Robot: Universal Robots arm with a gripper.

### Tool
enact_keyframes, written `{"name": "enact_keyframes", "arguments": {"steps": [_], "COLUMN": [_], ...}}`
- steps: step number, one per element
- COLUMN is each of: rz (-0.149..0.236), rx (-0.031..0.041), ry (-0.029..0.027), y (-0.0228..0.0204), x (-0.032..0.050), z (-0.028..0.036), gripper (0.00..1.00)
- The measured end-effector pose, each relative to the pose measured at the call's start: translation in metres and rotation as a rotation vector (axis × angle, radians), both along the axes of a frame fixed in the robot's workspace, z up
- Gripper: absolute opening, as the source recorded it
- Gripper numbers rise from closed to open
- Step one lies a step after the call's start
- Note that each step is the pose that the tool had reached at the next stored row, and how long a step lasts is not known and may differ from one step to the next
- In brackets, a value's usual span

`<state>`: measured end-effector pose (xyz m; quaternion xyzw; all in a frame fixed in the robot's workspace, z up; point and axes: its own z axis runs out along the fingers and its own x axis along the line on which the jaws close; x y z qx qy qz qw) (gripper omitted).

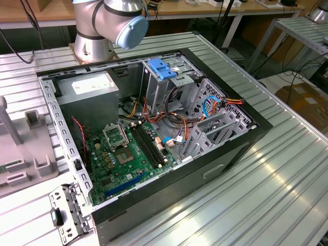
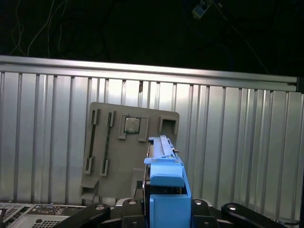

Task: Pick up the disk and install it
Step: 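Pick up the disk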

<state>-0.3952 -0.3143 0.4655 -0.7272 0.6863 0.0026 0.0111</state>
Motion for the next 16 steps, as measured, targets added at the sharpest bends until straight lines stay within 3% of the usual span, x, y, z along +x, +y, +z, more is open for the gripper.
{"name": "enact_keyframes", "arguments": {"steps": [7, 16], "rz": [0.000, 0.000], "rx": [0.0000, 0.0000], "ry": [0.0006, 0.0009], "y": [-0.0050, -0.0084], "x": [0.0066, 0.0132], "z": [0.0000, 0.0000], "gripper": [0.36, 0.36]}}
